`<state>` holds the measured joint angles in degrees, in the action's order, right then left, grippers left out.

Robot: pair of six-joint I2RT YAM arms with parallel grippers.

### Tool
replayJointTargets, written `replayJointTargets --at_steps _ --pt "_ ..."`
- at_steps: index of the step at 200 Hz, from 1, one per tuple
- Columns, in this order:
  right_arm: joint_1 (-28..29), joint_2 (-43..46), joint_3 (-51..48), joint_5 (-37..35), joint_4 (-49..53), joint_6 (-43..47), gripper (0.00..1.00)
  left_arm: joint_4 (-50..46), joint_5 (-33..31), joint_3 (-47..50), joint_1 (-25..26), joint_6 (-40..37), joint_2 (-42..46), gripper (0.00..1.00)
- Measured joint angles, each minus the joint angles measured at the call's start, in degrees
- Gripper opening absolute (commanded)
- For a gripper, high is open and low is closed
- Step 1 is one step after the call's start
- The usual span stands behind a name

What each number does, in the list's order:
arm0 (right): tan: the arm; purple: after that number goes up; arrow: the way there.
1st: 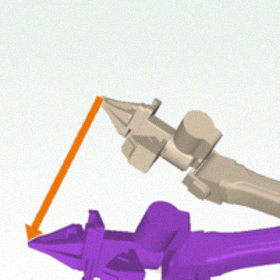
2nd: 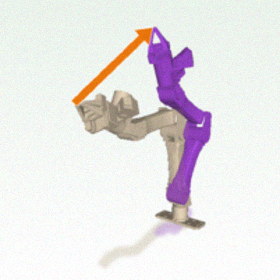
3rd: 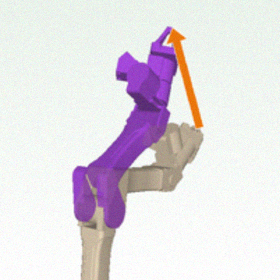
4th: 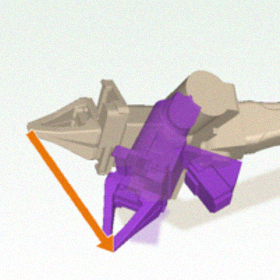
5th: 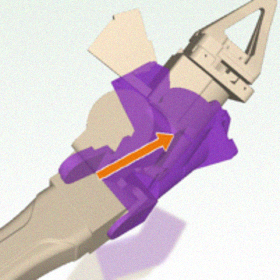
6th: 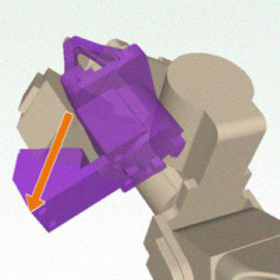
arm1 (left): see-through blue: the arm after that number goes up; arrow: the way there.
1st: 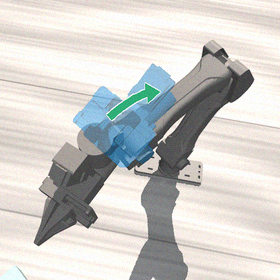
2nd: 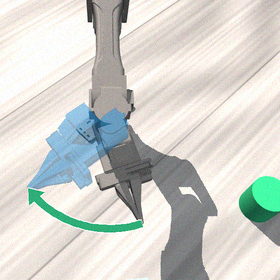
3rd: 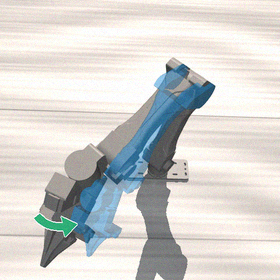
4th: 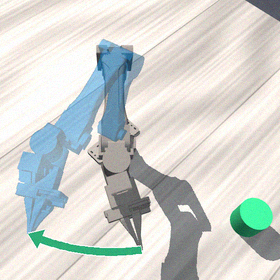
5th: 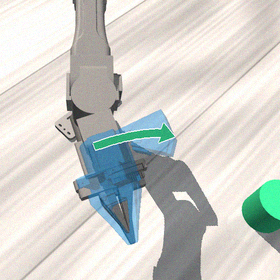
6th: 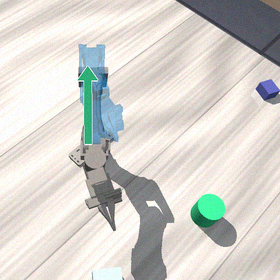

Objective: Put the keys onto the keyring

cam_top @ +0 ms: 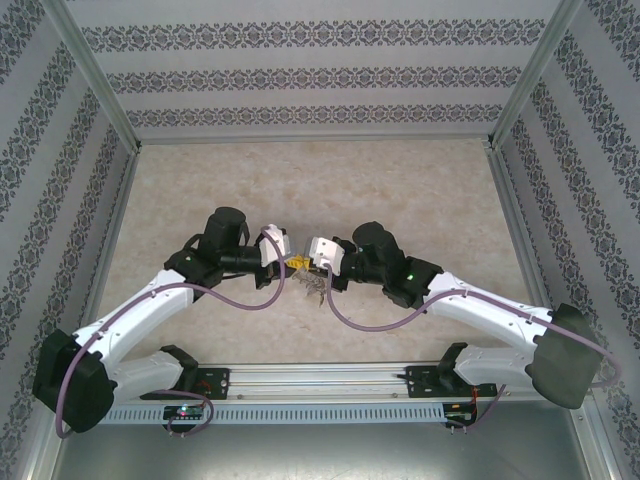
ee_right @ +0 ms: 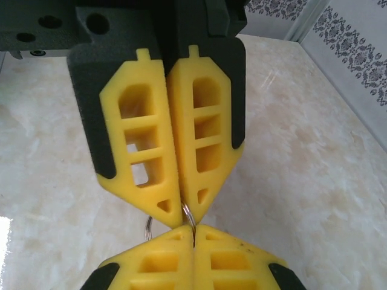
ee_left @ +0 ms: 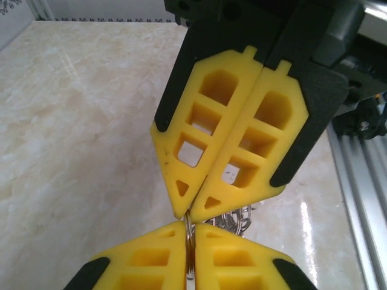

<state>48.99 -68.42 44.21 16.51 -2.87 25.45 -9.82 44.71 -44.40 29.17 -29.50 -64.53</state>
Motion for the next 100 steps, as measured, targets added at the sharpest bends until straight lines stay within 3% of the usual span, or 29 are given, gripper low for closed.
replayJointTargets --at_steps 40,57,100 --pt "0.04 0.42 -1.4 -0.63 -1.55 0.68 0.0 -0.68 -0.98 -0.24 0.15 -3.1 -0.04 0.0" --pt "0.24 1.92 -2.82 -0.37 -3.02 1.46 0.25 -0.55 -1.4 0.33 0.5 -5.07 1.49 0.0" --pt "-1.22 7.91 -6.73 2.93 -3.34 3.02 0.33 1.31 -2.27 4.04 0.79 -9.18 7.19 0.0"
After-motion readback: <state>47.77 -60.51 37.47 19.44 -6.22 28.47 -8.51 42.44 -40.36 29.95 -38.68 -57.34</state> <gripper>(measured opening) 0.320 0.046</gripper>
